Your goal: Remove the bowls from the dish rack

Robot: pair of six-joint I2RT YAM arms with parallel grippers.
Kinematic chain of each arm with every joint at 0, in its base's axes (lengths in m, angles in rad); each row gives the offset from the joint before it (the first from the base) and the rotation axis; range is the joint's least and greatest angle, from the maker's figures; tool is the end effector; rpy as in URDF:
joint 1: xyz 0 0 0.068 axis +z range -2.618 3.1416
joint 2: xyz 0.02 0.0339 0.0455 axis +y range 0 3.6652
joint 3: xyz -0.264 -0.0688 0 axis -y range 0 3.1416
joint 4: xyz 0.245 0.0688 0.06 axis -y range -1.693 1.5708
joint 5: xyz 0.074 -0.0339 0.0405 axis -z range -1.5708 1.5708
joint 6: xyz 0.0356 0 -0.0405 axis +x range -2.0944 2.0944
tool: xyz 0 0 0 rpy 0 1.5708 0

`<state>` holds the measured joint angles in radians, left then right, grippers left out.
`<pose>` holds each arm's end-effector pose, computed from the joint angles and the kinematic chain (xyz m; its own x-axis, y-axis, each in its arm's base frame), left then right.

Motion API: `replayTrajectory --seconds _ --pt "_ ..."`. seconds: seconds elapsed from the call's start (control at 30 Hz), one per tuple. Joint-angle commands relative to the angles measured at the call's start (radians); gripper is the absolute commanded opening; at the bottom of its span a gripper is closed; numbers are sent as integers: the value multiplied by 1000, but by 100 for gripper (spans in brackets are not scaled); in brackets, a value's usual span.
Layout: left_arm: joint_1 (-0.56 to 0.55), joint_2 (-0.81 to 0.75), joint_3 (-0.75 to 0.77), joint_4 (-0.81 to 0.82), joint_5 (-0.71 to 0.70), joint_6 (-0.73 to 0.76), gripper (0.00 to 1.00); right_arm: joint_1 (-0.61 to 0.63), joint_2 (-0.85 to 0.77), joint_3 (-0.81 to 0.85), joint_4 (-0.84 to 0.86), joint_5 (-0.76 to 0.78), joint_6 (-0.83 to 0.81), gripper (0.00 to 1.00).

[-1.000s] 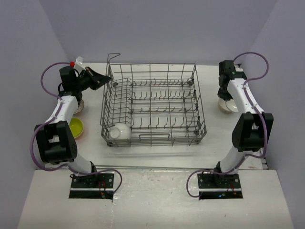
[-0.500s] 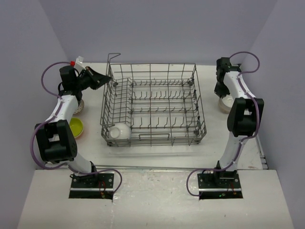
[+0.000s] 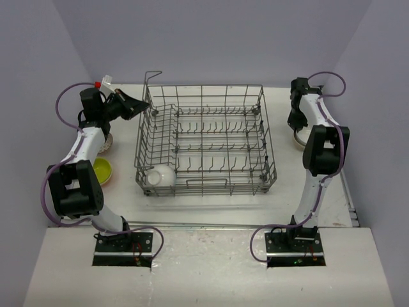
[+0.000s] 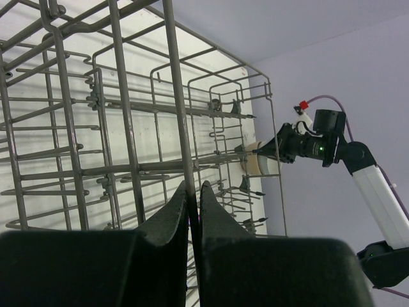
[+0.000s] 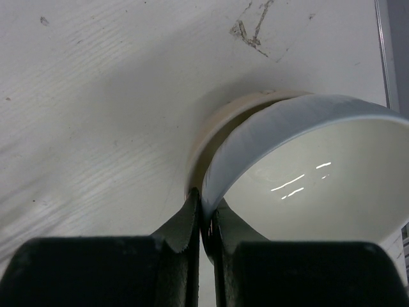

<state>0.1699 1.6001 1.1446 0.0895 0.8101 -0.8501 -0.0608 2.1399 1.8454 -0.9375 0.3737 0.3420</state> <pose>0.3653 0.0365 0.2882 -0.6461 -0.6364 -0.4214 0.0980 0.4784 -0.8727 0.4481 -0.0403 0.2211 -0.8273 0.3632 -0.4286 0.4831 0.8493 -0.2129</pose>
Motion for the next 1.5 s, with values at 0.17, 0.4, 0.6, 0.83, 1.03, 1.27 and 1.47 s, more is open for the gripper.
replayTrajectory --seconds 0.17,0.4,0.6,0.83,1.03,1.27,1.47 --pt "-9 95 -77 -119 -45 183 0 1 -49 9 5 -31 -9 4" --pt "-9 87 -85 -122 -48 187 0 1 -77 15 2 -44 -8 28" --pt "-9 81 -98 -129 -52 197 0 4 -139 20 -6 -29 2 46" --pt "-9 83 -106 -117 -54 189 0 9 -227 101 -73 -13 8 57" --pt "-9 81 -106 -122 -55 198 0 237 -405 175 -97 -383 52 61" --pt "-10 70 -109 -126 -52 192 0 481 -551 -165 484 -1177 503 68" --pt "-10 49 -111 -143 -60 200 0 616 -526 -382 752 -1248 670 68"
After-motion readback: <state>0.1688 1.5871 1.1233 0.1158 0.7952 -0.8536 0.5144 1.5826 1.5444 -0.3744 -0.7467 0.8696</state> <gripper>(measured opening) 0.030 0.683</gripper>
